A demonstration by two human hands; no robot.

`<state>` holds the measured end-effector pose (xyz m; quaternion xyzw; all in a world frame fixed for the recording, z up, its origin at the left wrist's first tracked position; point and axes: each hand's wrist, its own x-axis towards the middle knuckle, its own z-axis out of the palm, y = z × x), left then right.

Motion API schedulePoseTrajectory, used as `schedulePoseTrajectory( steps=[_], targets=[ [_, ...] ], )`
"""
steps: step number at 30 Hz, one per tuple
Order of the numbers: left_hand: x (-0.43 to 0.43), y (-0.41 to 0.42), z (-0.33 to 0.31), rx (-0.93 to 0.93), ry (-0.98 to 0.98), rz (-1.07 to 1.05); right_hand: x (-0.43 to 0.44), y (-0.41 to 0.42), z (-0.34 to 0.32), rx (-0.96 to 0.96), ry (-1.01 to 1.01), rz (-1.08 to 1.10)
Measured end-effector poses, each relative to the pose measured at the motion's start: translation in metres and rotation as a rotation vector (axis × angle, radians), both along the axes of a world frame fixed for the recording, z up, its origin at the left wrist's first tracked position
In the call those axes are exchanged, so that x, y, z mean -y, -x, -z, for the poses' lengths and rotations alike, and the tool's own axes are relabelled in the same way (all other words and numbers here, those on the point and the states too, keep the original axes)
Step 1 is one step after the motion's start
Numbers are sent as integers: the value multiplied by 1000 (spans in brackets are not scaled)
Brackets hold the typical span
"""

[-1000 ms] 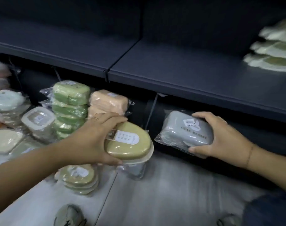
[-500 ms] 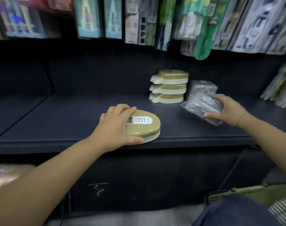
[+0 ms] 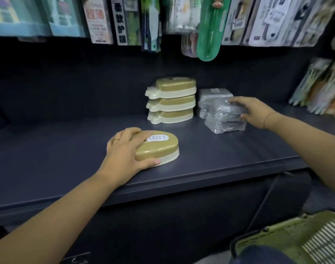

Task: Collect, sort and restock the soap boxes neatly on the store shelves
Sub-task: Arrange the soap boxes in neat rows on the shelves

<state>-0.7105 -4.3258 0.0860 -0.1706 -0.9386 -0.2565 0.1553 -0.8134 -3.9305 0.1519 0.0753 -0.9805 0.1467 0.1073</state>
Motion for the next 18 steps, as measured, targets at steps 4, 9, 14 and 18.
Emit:
schedulePoseTrajectory(
  steps=[4, 9, 14, 18],
  targets=[
    [0, 0, 0, -63, 52, -18, 16, -17, 2, -44, 222, 130],
    [-2, -5, -2, -28, 13, -10, 53, -24, 18, -61, 466, 417],
    [-3, -8, -3, -7, -20, 12, 62, -2, 26, -40, 451, 423],
    [-1, -6, -1, -2, -34, 39, 86, -20, 21, -275, 271, 443]
  ],
)
